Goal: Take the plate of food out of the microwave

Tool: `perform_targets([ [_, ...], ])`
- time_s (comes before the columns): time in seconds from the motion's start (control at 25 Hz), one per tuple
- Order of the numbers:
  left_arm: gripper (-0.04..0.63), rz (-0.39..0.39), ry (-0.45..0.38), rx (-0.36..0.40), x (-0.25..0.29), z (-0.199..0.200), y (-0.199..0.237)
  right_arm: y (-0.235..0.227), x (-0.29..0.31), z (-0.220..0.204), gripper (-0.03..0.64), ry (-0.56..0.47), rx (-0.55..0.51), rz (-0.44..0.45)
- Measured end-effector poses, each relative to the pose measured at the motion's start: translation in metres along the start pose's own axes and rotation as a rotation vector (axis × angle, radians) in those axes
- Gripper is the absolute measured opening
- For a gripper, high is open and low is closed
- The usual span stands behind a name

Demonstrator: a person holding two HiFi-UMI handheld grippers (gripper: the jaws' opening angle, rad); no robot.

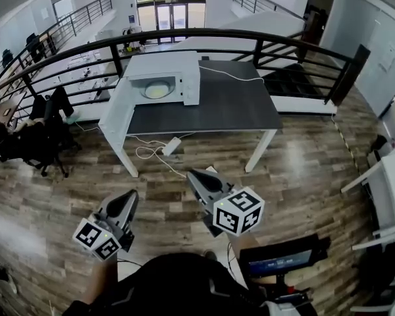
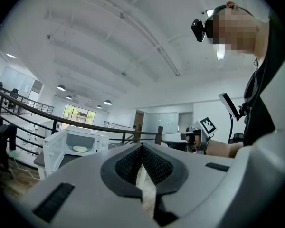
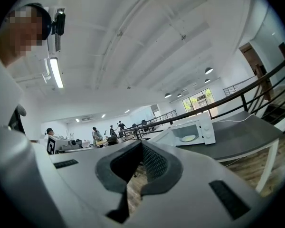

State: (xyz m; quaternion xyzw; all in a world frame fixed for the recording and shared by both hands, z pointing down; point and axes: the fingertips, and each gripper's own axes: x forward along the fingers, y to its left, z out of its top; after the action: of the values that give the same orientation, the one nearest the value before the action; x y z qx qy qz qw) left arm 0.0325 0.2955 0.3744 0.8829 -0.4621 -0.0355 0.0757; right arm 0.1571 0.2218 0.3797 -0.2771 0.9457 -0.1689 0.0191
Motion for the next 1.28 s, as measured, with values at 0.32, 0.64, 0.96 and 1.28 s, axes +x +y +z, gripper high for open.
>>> perform_targets([
  [0.32, 0.005, -0.007, -0.005, -0.014, -0.011, -0.002, 0.016, 0.011, 0.013, -0.008, -0.003, 0.004, 0.011, -0.012],
  [0.64, 0.005, -0.049, 0.002, -0.030, -0.021, -0.007, 0.039, 0.019, 0.035, -0.018, -0.003, 0.014, 0.014, -0.050],
  [0.96, 0.005, -0.107, 0.008, -0.056, -0.030, -0.012, 0.063, 0.032, 0.053, -0.024, -0.003, 0.000, 0.019, -0.092],
  [1.28, 0.005, -0.075, -0.002, -0.061, -0.010, -0.010, 0.093, 0.002, 0.077, -0.011, -0.003, -0.019, 0.028, -0.094],
])
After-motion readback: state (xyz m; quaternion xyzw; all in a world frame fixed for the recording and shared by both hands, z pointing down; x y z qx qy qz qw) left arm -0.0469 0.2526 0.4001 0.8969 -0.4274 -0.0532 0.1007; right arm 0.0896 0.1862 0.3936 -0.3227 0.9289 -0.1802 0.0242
